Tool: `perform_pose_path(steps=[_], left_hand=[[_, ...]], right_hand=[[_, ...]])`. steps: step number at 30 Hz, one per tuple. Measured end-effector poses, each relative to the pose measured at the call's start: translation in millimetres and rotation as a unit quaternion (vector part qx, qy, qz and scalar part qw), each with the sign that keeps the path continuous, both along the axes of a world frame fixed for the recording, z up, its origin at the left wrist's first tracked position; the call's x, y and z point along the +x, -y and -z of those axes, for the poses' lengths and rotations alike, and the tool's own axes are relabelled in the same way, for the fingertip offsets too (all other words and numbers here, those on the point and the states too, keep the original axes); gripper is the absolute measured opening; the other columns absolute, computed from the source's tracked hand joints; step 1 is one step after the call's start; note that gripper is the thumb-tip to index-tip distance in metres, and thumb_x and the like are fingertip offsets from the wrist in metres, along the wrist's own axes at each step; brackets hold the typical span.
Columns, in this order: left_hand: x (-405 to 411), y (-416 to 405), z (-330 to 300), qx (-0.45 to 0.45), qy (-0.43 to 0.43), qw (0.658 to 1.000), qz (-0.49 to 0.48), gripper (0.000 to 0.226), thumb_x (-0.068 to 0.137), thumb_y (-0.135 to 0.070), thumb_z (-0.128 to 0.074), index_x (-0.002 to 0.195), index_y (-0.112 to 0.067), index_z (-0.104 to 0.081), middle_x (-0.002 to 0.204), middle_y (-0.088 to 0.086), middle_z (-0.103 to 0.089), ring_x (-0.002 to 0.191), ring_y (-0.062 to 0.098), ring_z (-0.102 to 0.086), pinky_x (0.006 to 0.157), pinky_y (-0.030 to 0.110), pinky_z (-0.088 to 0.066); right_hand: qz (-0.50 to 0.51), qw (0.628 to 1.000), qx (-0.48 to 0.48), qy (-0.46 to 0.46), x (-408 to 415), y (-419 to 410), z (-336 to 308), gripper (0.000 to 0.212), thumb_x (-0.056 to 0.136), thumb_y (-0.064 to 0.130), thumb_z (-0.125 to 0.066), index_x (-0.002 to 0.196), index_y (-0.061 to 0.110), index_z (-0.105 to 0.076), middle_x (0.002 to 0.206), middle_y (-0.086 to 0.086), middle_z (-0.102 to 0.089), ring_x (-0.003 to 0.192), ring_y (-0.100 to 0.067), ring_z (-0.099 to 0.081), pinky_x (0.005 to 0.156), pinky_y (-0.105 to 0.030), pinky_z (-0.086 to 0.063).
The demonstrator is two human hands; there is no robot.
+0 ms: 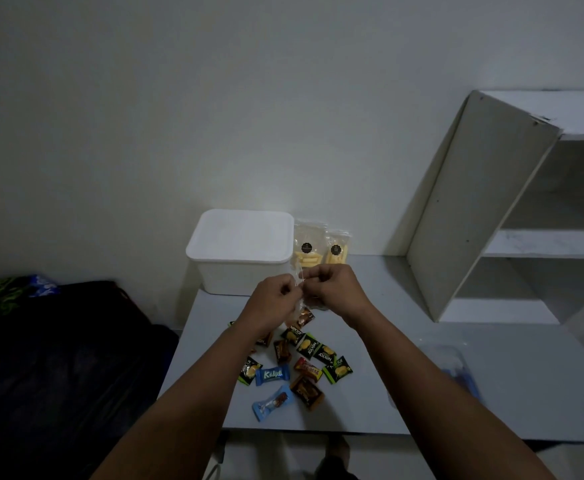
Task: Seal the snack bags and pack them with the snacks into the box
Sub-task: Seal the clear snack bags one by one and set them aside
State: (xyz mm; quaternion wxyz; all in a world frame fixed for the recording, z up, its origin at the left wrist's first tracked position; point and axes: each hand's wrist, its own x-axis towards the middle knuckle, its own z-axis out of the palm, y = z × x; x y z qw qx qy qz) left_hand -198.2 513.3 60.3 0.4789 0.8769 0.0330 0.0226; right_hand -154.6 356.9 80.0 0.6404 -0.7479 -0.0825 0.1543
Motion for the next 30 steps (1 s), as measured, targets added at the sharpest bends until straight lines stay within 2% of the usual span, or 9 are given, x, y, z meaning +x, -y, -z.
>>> perform_pose_path(steps=[4, 7, 10, 13, 16, 19, 23, 28, 30], left_hand=[[-0.5, 1.8, -0.9, -0.010, 0.015, 1.000, -0.011, 0.025, 0.096, -0.019, -0.053, 0.073, -0.012, -0.054, 0.067, 0.000, -0.062, 0.055, 0.004, -0.054, 0.060, 0.028, -0.044], [-0.1, 2.9, 2.9, -0.050, 0.012, 0.998, -0.028, 0.024, 0.096, -0.019, -0.054, 0.078, -0.002, -0.056, 0.070, 0.008, -0.066, 0.059, 0.008, -0.058, 0.065, 0.032, -0.048], [0.8, 3.9, 4.9, -0.064, -0.011, 0.998, -0.024, 0.028, 0.093, -0.024, -0.055, 0.066, -0.015, -0.055, 0.062, 0.000, -0.063, 0.063, 0.016, -0.060, 0.068, 0.036, -0.050], [0.1, 3.4, 3.1, -0.037, -0.008, 0.999, -0.015, 0.029, 0.091, -0.026, -0.056, 0.063, -0.021, -0.052, 0.063, -0.003, -0.064, 0.067, 0.023, -0.065, 0.067, 0.037, -0.051], [-2.1, 5.3, 1.4, -0.032, 0.002, 0.999, 0.002, 0.025, 0.093, -0.020, -0.055, 0.069, -0.013, -0.054, 0.069, 0.002, -0.067, 0.069, 0.019, -0.065, 0.070, 0.038, -0.054], [-5.7, 8.1, 1.4, -0.028, 0.000, 0.999, 0.019, 0.019, 0.091, -0.014, -0.056, 0.073, -0.007, -0.058, 0.073, 0.008, -0.069, 0.066, 0.015, -0.061, 0.069, 0.034, -0.051], [-7.0, 9.6, -0.2, -0.025, -0.004, 1.000, -0.006, 0.024, 0.091, -0.019, -0.058, 0.068, -0.013, -0.059, 0.068, 0.004, -0.067, 0.060, 0.011, -0.060, 0.065, 0.031, -0.049], [-1.5, 4.0, -9.8, -0.071, -0.012, 0.995, -0.065, 0.028, 0.086, -0.038, -0.051, 0.077, -0.013, -0.060, 0.077, 0.011, -0.070, 0.080, 0.037, -0.067, 0.079, 0.054, -0.057], [-0.5, 3.8, -12.7, -0.071, -0.012, 0.995, -0.069, 0.030, 0.083, -0.038, -0.047, 0.076, -0.011, -0.058, 0.080, 0.016, -0.068, 0.077, 0.036, -0.066, 0.081, 0.057, -0.056]], right_hand=[[-0.021, 0.999, 0.000, -0.038, 0.7, 4.2, -0.6, 0.015, 0.089, -0.004, -0.070, 0.104, -0.006, -0.071, 0.086, -0.019, -0.074, 0.070, -0.019, -0.075, 0.069, -0.034, -0.065], [-0.035, 0.999, -0.007, -0.032, 0.7, 5.8, -5.9, 0.017, 0.089, -0.008, -0.068, 0.104, -0.013, -0.070, 0.081, -0.022, -0.072, 0.058, -0.015, -0.071, 0.054, -0.024, -0.057], [-0.009, 1.000, 0.001, -0.012, -0.1, 4.8, -6.1, 0.014, 0.089, -0.008, -0.069, 0.102, -0.012, -0.070, 0.074, -0.018, -0.069, 0.053, -0.013, -0.067, 0.052, -0.021, -0.053], [0.008, 1.000, 0.019, -0.022, -1.0, 3.1, -2.0, 0.012, 0.088, -0.007, -0.070, 0.101, -0.007, -0.071, 0.082, -0.019, -0.073, 0.064, -0.020, -0.073, 0.059, -0.027, -0.059], [0.016, 0.999, 0.026, -0.030, 0.3, 3.6, 0.1, 0.011, 0.089, -0.003, -0.071, 0.100, -0.003, -0.073, 0.082, -0.017, -0.075, 0.068, -0.023, -0.073, 0.061, -0.030, -0.060], [0.026, 0.999, 0.015, -0.013, 0.0, 3.7, -0.5, 0.013, 0.089, -0.004, -0.071, 0.101, -0.005, -0.073, 0.076, -0.013, -0.073, 0.061, -0.016, -0.071, 0.056, -0.024, -0.056], [0.026, 1.000, -0.003, 0.009, -3.1, 2.6, 0.3, 0.013, 0.089, -0.005, -0.069, 0.101, -0.006, -0.074, 0.078, -0.012, -0.074, 0.062, -0.013, -0.071, 0.059, -0.025, -0.057], [-0.032, 0.999, -0.010, 0.010, -7.9, 5.7, -3.0, 0.012, 0.091, -0.008, -0.065, 0.099, -0.008, -0.074, 0.072, -0.007, -0.075, 0.062, -0.012, -0.073, 0.059, -0.024, -0.057], [-0.047, 0.999, -0.006, 0.005, -9.4, 7.3, -4.6, 0.013, 0.090, -0.009, -0.064, 0.100, -0.011, -0.073, 0.069, -0.004, -0.075, 0.062, -0.012, -0.073, 0.058, -0.023, -0.057]])
